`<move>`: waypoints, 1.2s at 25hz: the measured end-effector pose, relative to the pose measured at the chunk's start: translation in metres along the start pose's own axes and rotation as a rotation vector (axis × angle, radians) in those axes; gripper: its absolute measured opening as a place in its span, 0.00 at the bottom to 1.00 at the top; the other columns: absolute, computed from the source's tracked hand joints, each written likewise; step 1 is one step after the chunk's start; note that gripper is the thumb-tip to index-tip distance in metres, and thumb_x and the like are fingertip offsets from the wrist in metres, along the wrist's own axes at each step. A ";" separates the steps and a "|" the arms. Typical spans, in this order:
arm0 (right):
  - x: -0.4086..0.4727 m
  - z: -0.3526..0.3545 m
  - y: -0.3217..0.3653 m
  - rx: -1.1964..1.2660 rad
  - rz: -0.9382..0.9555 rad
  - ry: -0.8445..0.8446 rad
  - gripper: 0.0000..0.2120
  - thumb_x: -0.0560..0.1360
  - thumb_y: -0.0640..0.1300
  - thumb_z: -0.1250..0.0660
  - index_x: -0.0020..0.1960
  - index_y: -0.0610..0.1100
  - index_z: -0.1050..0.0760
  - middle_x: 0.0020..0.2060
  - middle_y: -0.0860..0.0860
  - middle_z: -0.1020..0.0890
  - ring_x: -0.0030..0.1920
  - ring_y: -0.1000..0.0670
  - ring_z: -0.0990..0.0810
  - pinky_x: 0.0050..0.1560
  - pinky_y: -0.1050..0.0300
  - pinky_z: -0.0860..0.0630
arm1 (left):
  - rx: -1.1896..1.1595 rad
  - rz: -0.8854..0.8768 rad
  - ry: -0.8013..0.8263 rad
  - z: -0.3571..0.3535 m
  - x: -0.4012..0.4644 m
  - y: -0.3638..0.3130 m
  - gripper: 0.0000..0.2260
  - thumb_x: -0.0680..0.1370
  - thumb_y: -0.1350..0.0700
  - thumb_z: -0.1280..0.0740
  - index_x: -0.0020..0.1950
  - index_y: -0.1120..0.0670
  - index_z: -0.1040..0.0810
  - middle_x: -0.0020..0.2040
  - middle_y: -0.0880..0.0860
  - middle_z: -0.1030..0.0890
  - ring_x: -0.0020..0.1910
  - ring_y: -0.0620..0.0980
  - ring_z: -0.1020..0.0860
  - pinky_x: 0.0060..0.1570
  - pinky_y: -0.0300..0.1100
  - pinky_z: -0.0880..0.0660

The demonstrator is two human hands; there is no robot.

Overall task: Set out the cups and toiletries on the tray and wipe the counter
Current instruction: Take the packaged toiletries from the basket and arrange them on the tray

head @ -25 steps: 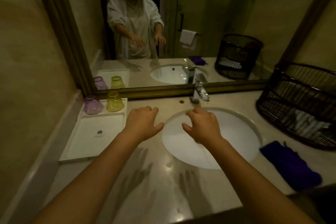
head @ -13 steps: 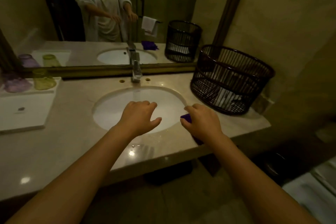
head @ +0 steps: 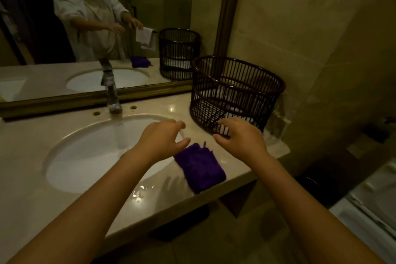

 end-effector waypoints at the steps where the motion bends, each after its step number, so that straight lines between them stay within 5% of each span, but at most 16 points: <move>1: 0.015 0.007 -0.010 0.000 -0.001 -0.013 0.22 0.71 0.56 0.34 0.61 0.46 0.27 0.54 0.47 0.20 0.53 0.46 0.22 0.48 0.50 0.25 | -0.012 -0.002 -0.018 0.003 0.019 -0.001 0.22 0.74 0.41 0.39 0.64 0.50 0.30 0.57 0.52 0.21 0.51 0.51 0.22 0.47 0.45 0.27; 13: 0.172 0.037 -0.126 0.040 0.095 0.060 0.20 0.73 0.56 0.36 0.62 0.51 0.27 0.53 0.52 0.19 0.53 0.51 0.22 0.46 0.52 0.23 | -0.009 -0.127 -0.194 0.000 0.189 -0.025 0.18 0.74 0.42 0.40 0.60 0.49 0.27 0.50 0.49 0.19 0.46 0.47 0.22 0.39 0.39 0.28; 17: 0.227 0.017 -0.169 0.028 0.212 0.136 0.20 0.72 0.57 0.36 0.61 0.51 0.27 0.52 0.52 0.19 0.51 0.52 0.22 0.44 0.54 0.23 | 0.079 -0.096 -0.310 -0.009 0.224 -0.031 0.20 0.75 0.42 0.43 0.59 0.53 0.25 0.50 0.52 0.18 0.48 0.49 0.21 0.44 0.39 0.29; 23: 0.295 -0.037 -0.194 0.009 0.400 0.315 0.18 0.73 0.56 0.36 0.61 0.51 0.27 0.52 0.51 0.19 0.51 0.51 0.22 0.42 0.56 0.26 | 0.114 -0.003 -0.257 -0.042 0.250 -0.028 0.22 0.76 0.43 0.43 0.62 0.56 0.26 0.57 0.56 0.20 0.58 0.53 0.24 0.58 0.44 0.33; 30: 0.307 -0.130 -0.197 0.241 0.452 0.875 0.14 0.70 0.47 0.29 0.56 0.52 0.22 0.46 0.60 0.21 0.47 0.61 0.22 0.45 0.67 0.26 | -0.119 -0.002 -0.289 -0.082 0.246 -0.015 0.25 0.78 0.41 0.51 0.60 0.56 0.25 0.59 0.55 0.21 0.68 0.49 0.33 0.71 0.53 0.43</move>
Point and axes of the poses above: each hand's wrist, its own x-axis towards the middle knuckle, its own z-axis out of the back of the hand, y = z × x, the point moved 9 cm from there along x, towards the middle knuckle
